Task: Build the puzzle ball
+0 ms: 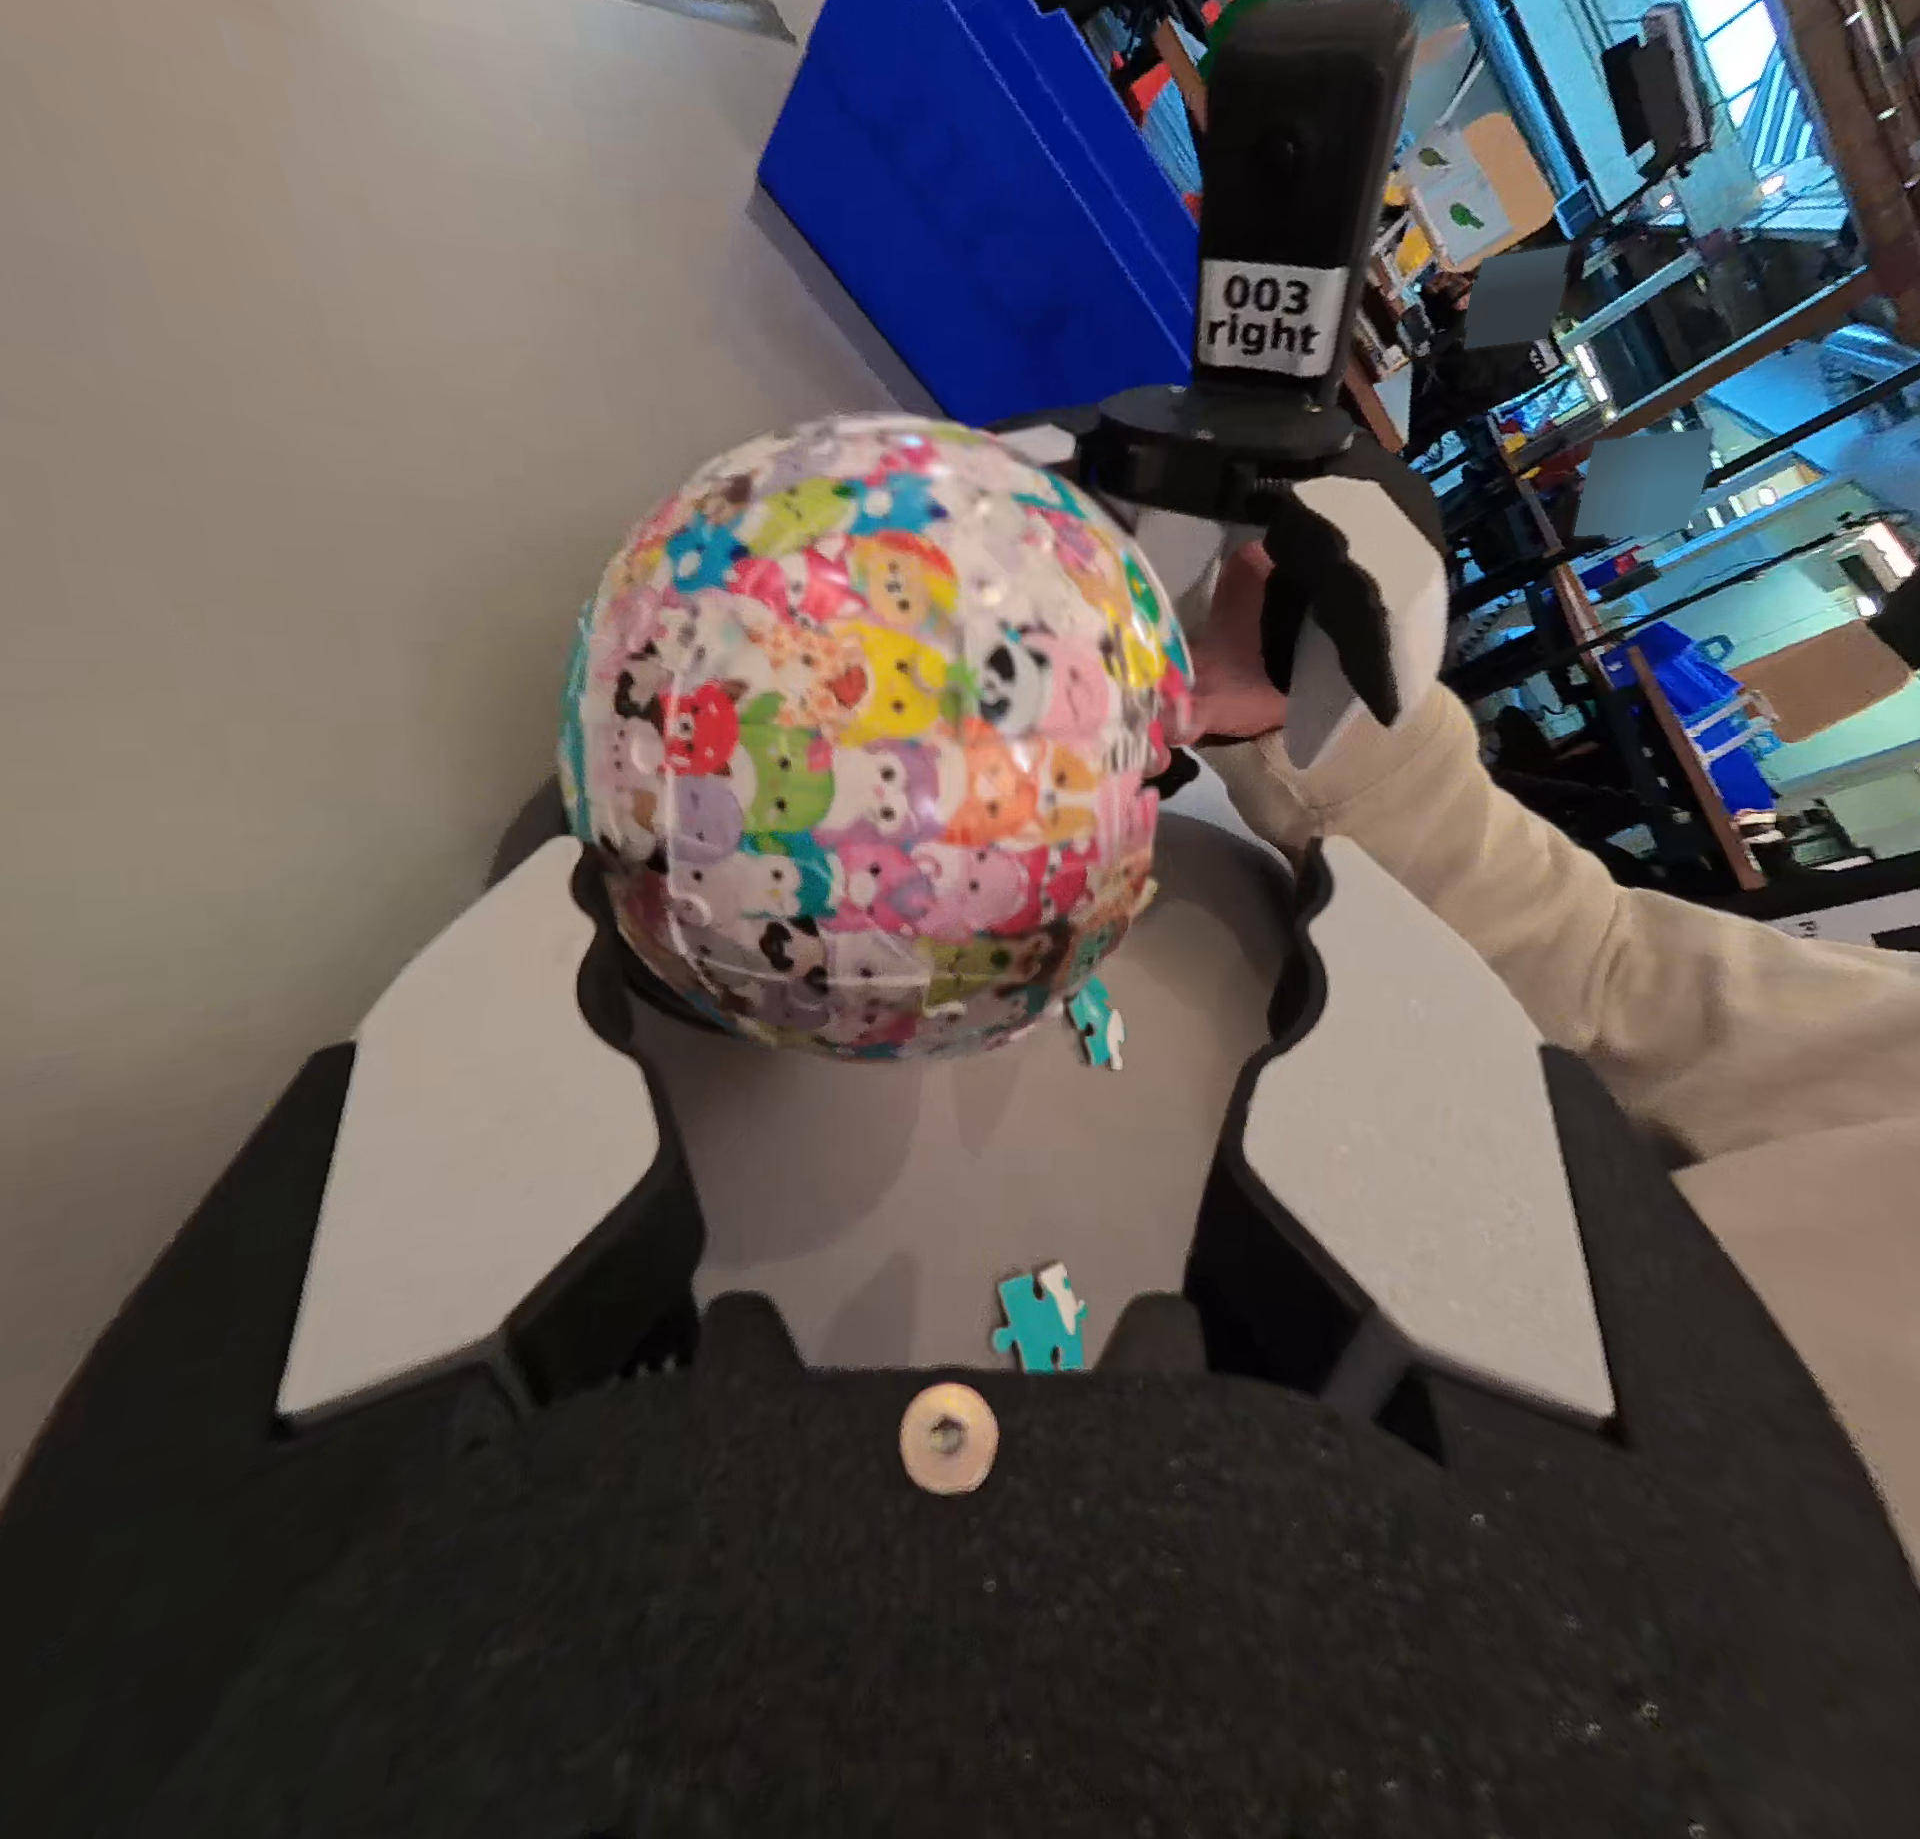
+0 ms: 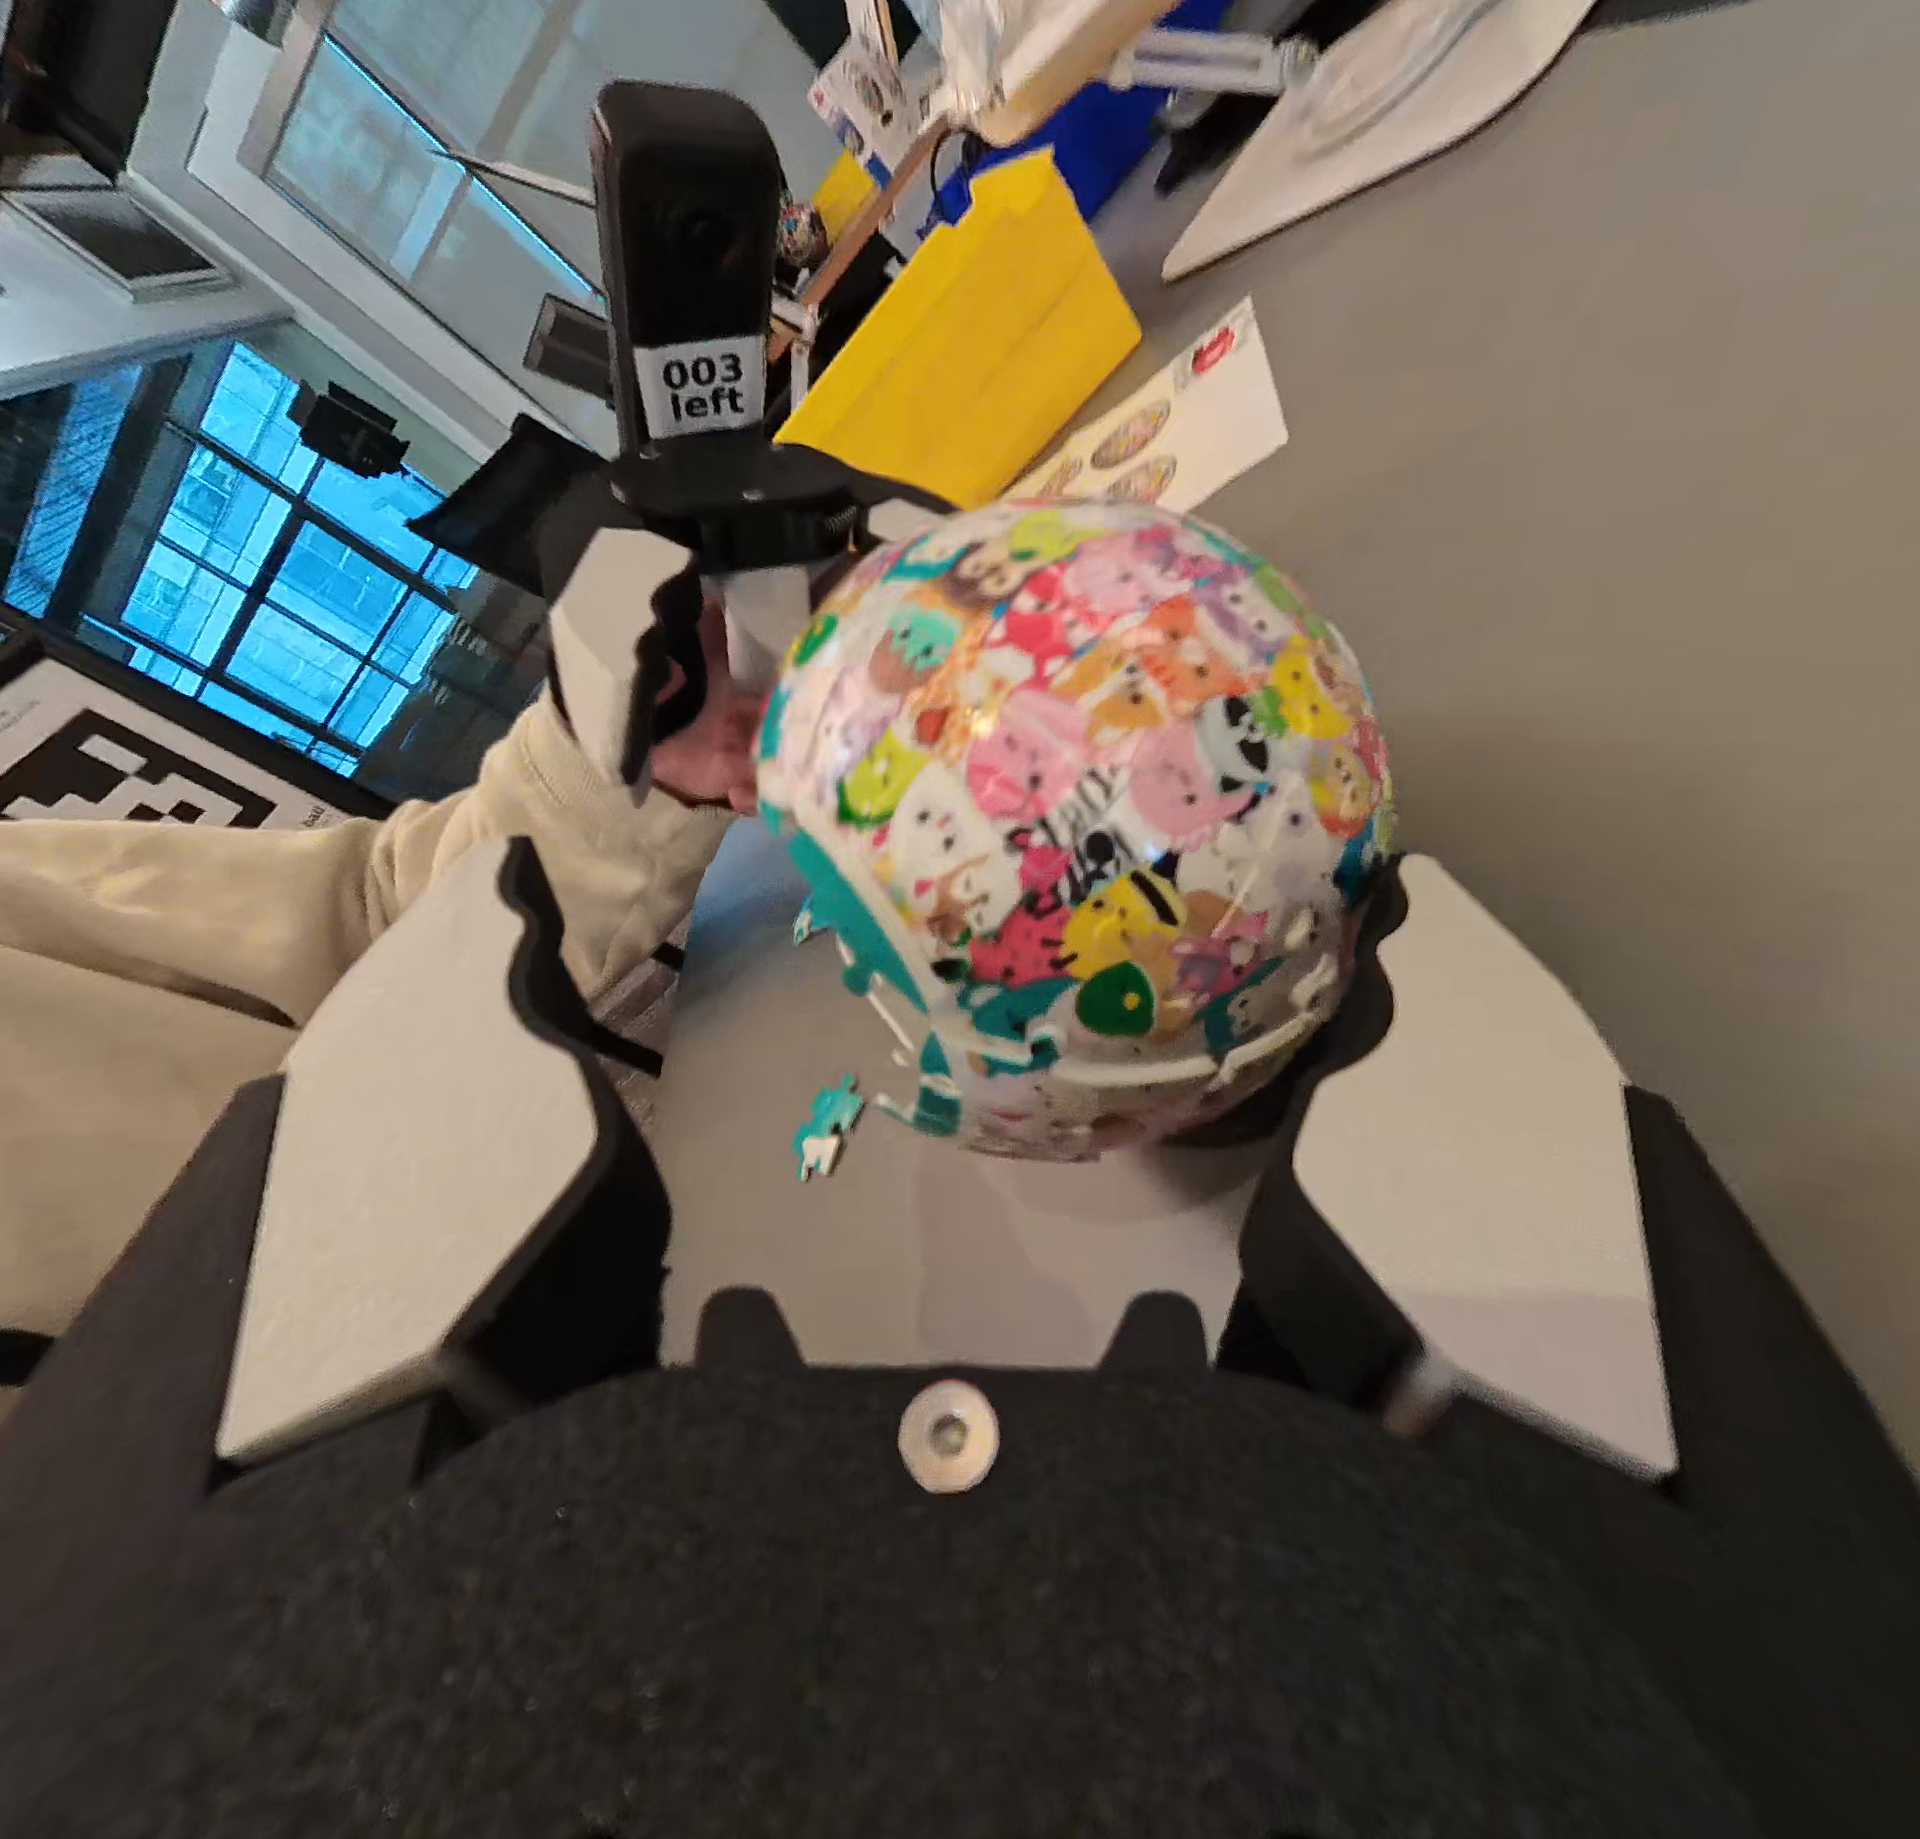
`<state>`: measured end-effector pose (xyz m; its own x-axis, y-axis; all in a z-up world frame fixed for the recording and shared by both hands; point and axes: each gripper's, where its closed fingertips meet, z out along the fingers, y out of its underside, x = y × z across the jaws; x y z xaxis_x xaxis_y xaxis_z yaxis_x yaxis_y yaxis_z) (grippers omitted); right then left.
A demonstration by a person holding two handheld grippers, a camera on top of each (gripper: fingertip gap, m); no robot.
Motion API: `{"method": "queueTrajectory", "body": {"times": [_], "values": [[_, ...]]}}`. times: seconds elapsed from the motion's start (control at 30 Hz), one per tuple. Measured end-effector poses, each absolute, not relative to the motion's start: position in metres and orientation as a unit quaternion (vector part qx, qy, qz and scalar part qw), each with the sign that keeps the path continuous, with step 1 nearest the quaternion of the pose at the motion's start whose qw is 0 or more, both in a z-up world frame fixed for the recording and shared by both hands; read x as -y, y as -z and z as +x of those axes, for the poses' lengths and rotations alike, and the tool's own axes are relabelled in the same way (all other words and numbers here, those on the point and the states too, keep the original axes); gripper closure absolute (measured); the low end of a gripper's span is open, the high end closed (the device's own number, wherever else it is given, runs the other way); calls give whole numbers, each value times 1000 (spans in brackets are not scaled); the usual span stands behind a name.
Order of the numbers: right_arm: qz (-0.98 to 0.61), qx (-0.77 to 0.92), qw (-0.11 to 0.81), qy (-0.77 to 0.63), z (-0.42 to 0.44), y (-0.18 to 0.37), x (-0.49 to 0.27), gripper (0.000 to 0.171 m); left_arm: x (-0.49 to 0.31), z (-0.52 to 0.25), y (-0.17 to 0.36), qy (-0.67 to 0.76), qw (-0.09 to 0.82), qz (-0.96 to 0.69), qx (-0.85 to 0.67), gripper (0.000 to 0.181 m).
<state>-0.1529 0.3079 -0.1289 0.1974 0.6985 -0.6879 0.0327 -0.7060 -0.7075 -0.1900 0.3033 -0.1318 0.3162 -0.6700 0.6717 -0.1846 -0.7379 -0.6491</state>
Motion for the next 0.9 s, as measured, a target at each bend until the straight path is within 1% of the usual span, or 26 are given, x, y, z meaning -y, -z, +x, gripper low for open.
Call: {"method": "queueTrajectory", "body": {"times": [0.13,0.2,0.27,0.33,0.37,0.4,0.43,0.47,0.5,0.57,0.73,0.9], "values": [[-710,270,315,-568,-155,121,-312,33,-309,-191,131,515,253,-773,-271,62],[-705,279,328,-563,-153,120,-312,38,-308,-195,131,521,260,-768,-267,71],[-707,268,332,-564,-145,120,-314,43,-307,-204,139,525,255,-771,-253,71],[-718,243,317,-570,-135,126,-315,41,-303,-209,146,542,236,-772,-233,70],[-721,235,302,-578,-132,129,-312,40,-300,-209,148,552,227,-770,-224,70],[-722,229,281,-590,-131,131,-307,36,-298,-208,148,563,221,-766,-217,70],[-716,226,261,-607,-134,130,-302,36,-295,-205,146,575,216,-760,-212,71],[-713,223,243,-619,-138,130,-298,36,-294,-201,144,585,212,-755,-207,70],[-715,221,235,-620,-141,130,-297,31,-295,-198,143,587,214,-755,-201,65],[-725,229,243,-602,-146,129,-299,26,-298,-195,141,581,223,-758,-192,58],[-722,223,273,-596,-155,116,-309,26,-312,-193,134,561,255,-769,-167,45],[-719,229,303,-582,-157,111,-314,28,-316,-193,129,549,282,-768,-171,47]]}}
